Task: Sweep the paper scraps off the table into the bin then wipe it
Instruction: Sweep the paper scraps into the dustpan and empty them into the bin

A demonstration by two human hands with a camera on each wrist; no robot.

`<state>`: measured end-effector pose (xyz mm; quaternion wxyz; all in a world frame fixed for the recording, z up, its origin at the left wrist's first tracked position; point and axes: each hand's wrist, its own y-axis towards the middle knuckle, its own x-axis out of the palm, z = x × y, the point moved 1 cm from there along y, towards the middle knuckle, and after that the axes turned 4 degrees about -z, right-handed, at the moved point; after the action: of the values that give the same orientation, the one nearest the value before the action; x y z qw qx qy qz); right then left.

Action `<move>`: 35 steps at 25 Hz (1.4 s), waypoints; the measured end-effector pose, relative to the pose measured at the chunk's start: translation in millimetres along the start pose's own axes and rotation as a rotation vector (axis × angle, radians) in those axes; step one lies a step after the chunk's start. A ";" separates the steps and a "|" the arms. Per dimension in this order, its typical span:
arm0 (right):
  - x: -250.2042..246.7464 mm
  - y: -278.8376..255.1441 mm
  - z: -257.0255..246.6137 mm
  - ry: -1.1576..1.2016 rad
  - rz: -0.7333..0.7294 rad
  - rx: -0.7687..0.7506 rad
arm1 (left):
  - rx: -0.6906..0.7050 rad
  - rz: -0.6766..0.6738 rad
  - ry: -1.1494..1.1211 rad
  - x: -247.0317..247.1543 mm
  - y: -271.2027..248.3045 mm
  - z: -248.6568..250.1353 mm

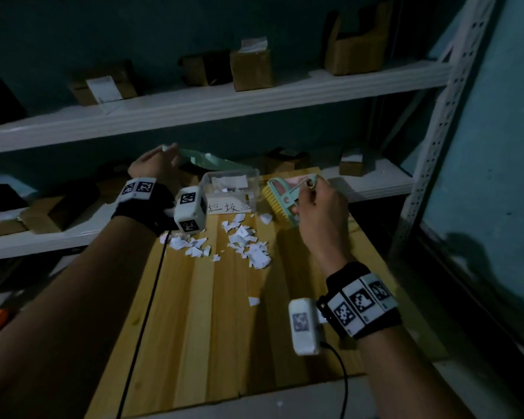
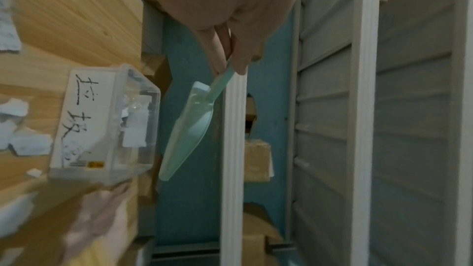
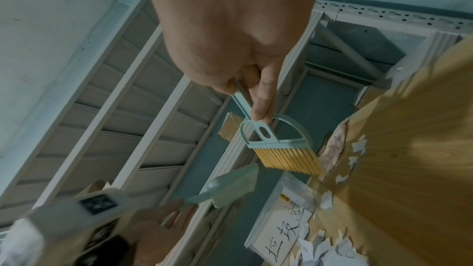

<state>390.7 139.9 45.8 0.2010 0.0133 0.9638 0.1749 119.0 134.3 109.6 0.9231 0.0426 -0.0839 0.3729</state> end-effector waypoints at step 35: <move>19.4 -12.7 -9.4 -0.111 -0.136 -0.027 | -0.069 0.232 -0.320 -83.2 -119.1 -57.7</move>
<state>369.7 126.7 42.1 0.2654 -0.0453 0.9474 0.1730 150.1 0.3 35.5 0.8497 0.0598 -0.2466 0.4621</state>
